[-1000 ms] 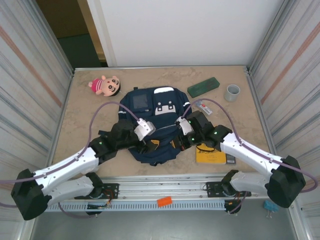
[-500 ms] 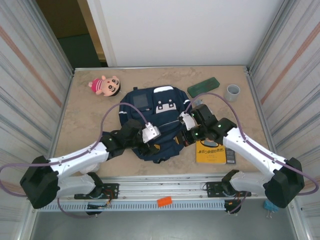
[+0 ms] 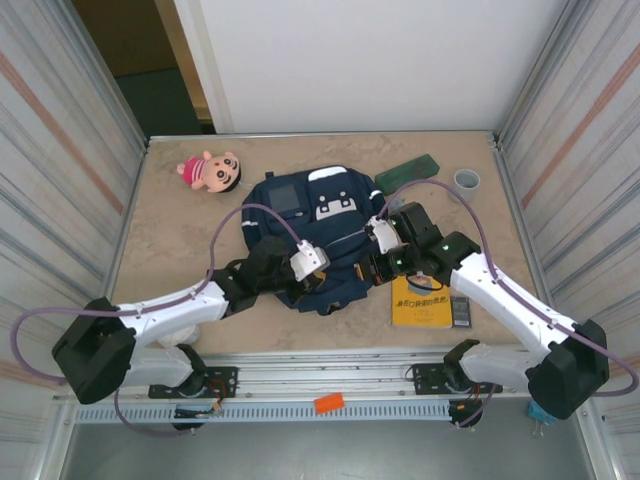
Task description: Pack books, pencil case, and school supplies into a backpack
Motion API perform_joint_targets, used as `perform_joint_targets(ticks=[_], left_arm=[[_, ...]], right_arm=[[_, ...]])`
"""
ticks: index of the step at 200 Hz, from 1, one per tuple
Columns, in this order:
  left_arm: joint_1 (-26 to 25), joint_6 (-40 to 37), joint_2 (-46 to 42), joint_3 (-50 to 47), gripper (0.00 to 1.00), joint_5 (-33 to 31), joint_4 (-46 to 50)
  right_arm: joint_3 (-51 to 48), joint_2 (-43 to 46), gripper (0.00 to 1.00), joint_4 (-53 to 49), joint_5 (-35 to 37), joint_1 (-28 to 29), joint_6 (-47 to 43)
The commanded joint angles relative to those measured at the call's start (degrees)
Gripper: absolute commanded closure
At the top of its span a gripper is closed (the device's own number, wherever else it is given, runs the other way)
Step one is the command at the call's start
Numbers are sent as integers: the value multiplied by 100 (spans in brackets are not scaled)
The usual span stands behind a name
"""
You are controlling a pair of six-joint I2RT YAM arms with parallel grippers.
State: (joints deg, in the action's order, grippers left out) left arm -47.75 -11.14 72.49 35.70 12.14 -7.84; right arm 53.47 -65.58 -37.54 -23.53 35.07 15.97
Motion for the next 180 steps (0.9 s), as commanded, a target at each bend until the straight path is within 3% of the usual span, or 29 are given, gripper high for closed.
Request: perform_joint_targets(ticks=[1,41,88,112,119,148,180], left_arm=[[-71,555,213,311,91,-235,-569],[-197,873,473,537,90,-110,-821],[-243,634,359,558,89,-115,-761],[-212,229,221,517,89,-48,-511],[-194,116,169,476,89,31,-487],[-145,-160,-17,291,90,288,-577],[-107,-368,-42,289,89,508,-486]], right_arm=[[8,281,100,197,-279,372,187],[-276,113,100,823,-164,1034,683],[-355,-292,100,1513,-408,1241,987],[-534,89,58,1598,-504,883,1282],[-641,215,52,1663,-630,667,1461],[-1219,563,45,2210,-1121,-275,2474],[-1478,572,43,2438,-1170,-703,2930]])
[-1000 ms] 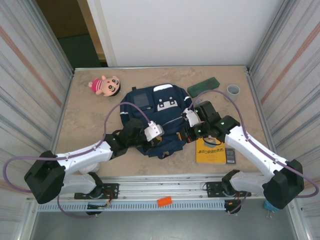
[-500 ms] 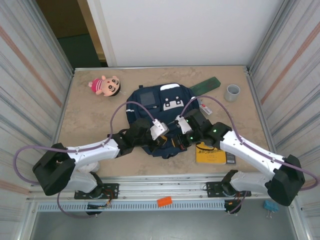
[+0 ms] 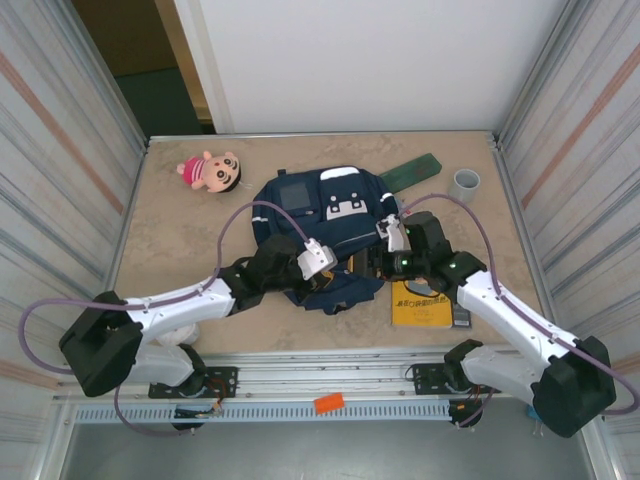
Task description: Pack books, pencil case, and school supplies into a backpack
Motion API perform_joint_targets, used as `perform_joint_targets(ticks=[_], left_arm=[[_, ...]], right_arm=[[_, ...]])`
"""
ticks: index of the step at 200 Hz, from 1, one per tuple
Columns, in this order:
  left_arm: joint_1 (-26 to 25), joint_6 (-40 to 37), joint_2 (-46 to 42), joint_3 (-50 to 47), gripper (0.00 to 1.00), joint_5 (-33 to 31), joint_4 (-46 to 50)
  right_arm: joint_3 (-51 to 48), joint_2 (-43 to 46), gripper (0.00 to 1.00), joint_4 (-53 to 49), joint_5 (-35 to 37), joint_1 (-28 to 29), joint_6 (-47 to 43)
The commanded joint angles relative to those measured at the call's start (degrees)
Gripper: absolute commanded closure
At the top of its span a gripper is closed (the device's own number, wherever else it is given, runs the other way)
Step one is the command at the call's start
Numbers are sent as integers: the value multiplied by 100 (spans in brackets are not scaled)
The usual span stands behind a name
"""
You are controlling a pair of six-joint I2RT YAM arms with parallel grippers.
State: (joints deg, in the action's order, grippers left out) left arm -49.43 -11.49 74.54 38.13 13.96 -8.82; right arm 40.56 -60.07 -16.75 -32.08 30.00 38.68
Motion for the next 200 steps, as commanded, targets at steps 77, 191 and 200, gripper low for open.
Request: perform_joint_targets(ticks=[77,191,200], left_arm=[[8,78,-961,-208,40,240,120],[-1184,2805,-1914,-841,34,-2336,934],[-1186,2835,-1865,-851,34,-2356,892]], right_arm=[[-385,-221,100,1374,-366,-317,1275],[-1018,299,36,333,-36,-1023,1171],[-1081,214,34,468,-51,-1061,1266]])
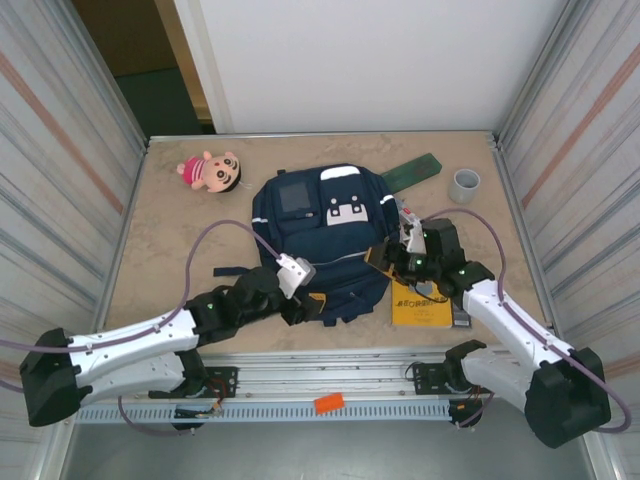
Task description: Pack books, pencil case, and school supplies into a backpack
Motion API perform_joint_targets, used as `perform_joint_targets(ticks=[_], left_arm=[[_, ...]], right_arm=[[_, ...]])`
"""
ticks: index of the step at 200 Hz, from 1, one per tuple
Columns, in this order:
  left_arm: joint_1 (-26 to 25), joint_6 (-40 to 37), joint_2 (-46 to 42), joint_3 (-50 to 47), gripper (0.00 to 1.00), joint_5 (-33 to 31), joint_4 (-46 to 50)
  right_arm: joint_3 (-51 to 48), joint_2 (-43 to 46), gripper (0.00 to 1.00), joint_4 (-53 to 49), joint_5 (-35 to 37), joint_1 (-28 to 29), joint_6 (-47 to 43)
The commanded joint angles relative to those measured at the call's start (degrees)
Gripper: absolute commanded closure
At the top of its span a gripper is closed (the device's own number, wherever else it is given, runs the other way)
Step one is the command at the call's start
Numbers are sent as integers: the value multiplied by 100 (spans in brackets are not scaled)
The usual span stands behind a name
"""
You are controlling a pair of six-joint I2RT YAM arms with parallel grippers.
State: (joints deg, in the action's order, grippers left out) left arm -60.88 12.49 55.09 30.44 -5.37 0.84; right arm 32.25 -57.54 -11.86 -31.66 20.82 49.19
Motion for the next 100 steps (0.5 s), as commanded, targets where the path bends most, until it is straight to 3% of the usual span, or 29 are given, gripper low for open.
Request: perform_joint_targets(ticks=[1,48,72,85,100], left_arm=[[-44,438,85,-82,34,-427,-75],[-61,1060,461,144,34,-838,242],[-310,1552,627,168,34,-1012,185],[-615,1871,763,263,34,-1455,192],[-1135,2900,1025,561,34,-2401,605]], right_arm=[[-252,-48,33,-11,-94,-150,227],[-325,-829,32,983,-71,-166,614],[-297,-1009,36,1167,15,-166,697],[-293,-1052,51,1230,108,-166,691],[-342,-1122,67,1342,156,-170,689]])
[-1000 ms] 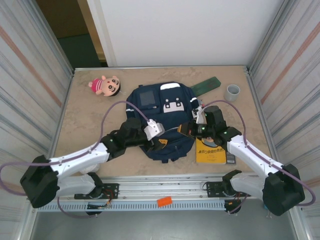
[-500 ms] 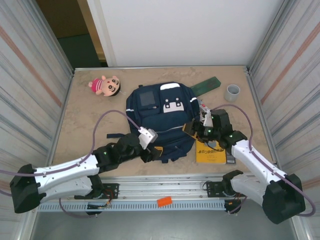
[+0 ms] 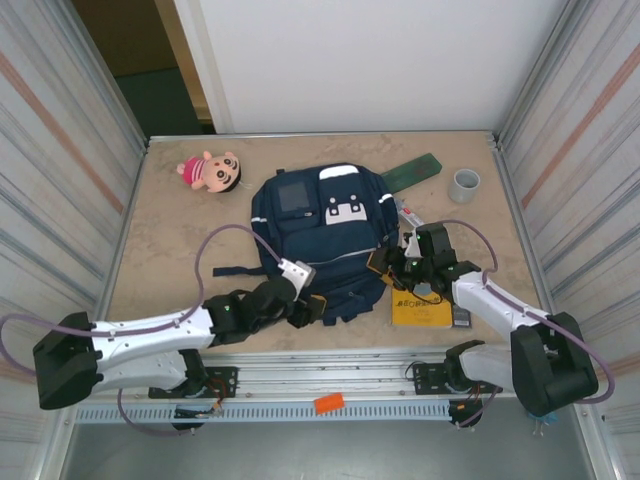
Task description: Pack books, pencil case, and school supplies into a backpack
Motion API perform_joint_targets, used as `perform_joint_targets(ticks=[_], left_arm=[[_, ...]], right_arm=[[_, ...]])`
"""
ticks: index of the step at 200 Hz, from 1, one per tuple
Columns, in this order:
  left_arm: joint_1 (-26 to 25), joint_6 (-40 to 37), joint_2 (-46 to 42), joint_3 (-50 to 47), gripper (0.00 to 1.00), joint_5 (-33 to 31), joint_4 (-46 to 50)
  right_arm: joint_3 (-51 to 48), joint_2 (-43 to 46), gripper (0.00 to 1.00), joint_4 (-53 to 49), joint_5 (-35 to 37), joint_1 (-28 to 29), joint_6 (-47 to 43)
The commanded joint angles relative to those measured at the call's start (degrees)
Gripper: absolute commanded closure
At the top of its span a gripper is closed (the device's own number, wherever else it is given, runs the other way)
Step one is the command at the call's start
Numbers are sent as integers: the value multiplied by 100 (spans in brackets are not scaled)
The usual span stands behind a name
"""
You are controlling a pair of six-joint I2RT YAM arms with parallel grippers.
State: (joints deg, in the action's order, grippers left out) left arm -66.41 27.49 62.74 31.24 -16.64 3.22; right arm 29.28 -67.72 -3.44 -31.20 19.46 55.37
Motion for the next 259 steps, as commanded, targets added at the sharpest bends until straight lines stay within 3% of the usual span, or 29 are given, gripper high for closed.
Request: perform_joint_targets(ticks=[1,23,52,74,120,177,207,259], left_arm=[[-609,1449,284,493,34,-1320,378],[-1166,2435,862,938,31,-2128,739],[-1208,3071,1700,1587,29,-2313,1095],[-1198,3166,2225,2179,28,-2360,1557],[-1011,3034,2647,2483,24,-1785,1035],[-901,3489,3346,2756,22,-1438,990],[-847,3738,3487,2752,36,-1509,1137],[-838,3813,3295,2378,88,-1525,757]], right_arm=[[-54,-107,68,510,108,-37,70],[-158,-131,86,752,61,-47,161],[-168,46,98,776,-20,-16,208],[-168,322,100,667,47,93,237],[-150,737,100,437,211,316,263],[-65,875,100,425,311,564,360],[-9,859,100,406,364,680,360],[16,796,100,302,388,648,222]])
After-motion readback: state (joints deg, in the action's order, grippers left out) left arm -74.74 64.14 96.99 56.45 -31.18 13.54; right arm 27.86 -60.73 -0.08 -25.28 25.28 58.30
